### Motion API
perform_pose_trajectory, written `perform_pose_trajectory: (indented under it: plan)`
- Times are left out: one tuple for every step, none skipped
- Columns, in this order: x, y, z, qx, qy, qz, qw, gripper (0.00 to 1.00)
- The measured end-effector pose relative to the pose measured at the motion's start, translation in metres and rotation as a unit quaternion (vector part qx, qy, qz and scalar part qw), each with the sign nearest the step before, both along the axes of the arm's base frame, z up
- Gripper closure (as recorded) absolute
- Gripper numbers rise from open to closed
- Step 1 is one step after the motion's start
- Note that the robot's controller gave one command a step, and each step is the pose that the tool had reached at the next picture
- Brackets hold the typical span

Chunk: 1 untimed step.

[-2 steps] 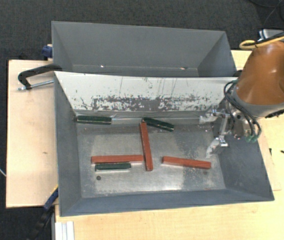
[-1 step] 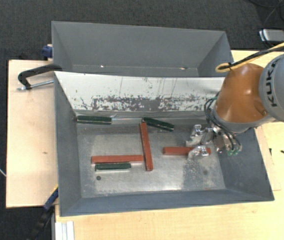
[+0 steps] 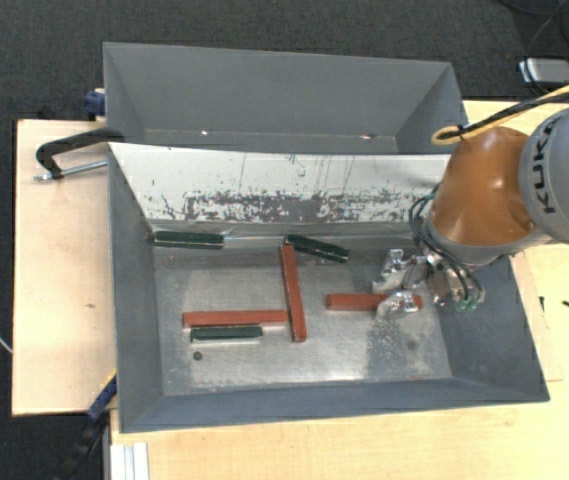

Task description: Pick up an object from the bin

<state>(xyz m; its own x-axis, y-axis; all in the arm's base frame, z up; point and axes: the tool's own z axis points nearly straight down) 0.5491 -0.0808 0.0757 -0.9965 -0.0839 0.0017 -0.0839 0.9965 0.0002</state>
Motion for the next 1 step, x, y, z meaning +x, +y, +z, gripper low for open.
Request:
perform_pose_trajectory:
  plan:
    - [-0.0439,0.0038,0.1298,0.0,-0.0045,0.102,0.9947,1.0]
